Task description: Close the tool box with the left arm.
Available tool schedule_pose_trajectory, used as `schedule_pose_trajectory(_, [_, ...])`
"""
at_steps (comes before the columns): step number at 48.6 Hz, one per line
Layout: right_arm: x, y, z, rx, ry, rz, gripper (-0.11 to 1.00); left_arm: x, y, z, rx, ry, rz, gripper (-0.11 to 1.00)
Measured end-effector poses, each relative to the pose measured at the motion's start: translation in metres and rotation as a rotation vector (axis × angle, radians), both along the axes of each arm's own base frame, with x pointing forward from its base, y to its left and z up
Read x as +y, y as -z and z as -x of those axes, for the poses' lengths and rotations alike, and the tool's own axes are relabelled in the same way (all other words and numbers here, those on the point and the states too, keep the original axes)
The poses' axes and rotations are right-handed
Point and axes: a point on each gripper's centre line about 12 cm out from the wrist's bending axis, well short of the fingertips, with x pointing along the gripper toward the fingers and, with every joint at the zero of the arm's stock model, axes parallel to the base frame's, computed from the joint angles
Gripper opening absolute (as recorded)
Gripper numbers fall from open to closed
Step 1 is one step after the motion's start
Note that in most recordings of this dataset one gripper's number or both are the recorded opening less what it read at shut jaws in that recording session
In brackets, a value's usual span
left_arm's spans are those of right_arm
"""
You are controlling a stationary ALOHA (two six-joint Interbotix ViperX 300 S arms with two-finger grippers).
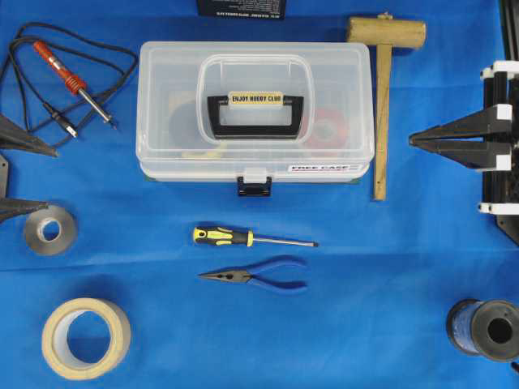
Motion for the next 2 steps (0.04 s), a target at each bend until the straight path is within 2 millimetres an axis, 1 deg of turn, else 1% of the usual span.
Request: schedule_pose_trajectory(2, [-0.0003, 0.0000, 0.0000, 0.000, 0.001, 0.001, 0.00, 0.0000, 0.0004, 0.0002, 0.000, 0.000, 0.002, 0.90])
